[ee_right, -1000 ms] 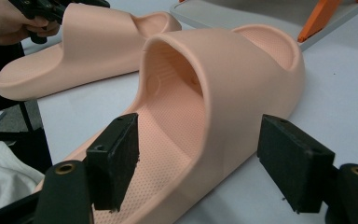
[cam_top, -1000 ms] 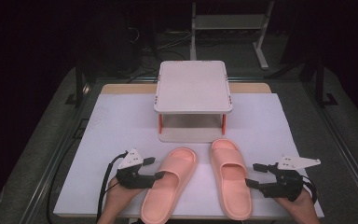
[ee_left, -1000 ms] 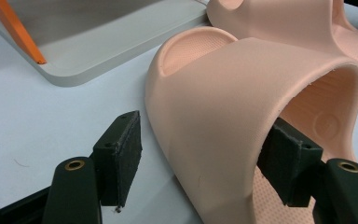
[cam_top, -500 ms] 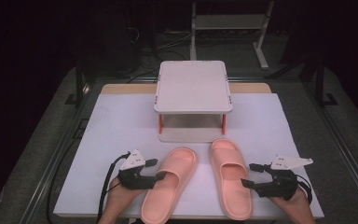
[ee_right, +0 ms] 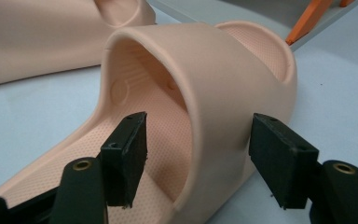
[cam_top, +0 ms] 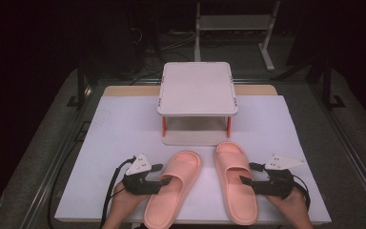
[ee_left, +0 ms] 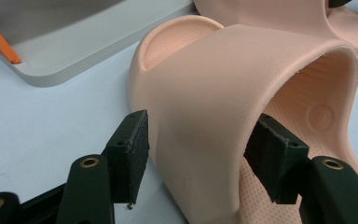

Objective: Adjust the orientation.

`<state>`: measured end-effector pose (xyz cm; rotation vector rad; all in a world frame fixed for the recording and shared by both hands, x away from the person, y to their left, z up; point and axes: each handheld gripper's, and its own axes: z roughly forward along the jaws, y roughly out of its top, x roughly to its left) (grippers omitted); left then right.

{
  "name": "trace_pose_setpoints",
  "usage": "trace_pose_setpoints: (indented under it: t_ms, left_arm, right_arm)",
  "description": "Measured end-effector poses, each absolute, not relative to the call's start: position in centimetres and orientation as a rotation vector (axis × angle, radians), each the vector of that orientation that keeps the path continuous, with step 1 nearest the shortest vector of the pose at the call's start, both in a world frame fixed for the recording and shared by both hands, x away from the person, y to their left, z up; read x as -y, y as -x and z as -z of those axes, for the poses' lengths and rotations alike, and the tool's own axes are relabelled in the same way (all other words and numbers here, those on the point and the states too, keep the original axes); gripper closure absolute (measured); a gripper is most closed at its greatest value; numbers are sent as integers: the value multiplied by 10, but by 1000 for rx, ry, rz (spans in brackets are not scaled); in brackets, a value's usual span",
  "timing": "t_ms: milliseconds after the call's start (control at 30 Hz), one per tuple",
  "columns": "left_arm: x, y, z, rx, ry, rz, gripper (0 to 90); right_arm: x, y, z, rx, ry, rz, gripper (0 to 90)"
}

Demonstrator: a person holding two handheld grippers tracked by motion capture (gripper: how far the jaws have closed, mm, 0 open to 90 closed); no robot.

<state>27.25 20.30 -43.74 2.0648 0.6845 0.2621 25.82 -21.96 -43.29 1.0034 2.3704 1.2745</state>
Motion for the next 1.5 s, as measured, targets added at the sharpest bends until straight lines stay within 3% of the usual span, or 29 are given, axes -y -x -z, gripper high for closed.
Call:
trace_pose_setpoints:
  t_ms: [933,1267,1500]
  left_arm:
    - [-199,-272,441,-676,-2094,-262,407]
    - [-201,-272,441,-697,-2100,-272,468]
    - [-204,-273,440,-707,-2093,-270,562]
  right_arm:
    - [215,-264,436,-2308,-1036,-1187,502]
    - [215,-264,435,-2292,-1045,-1172,552]
    - [216,-263,434,-2282,-1041,-1166,599]
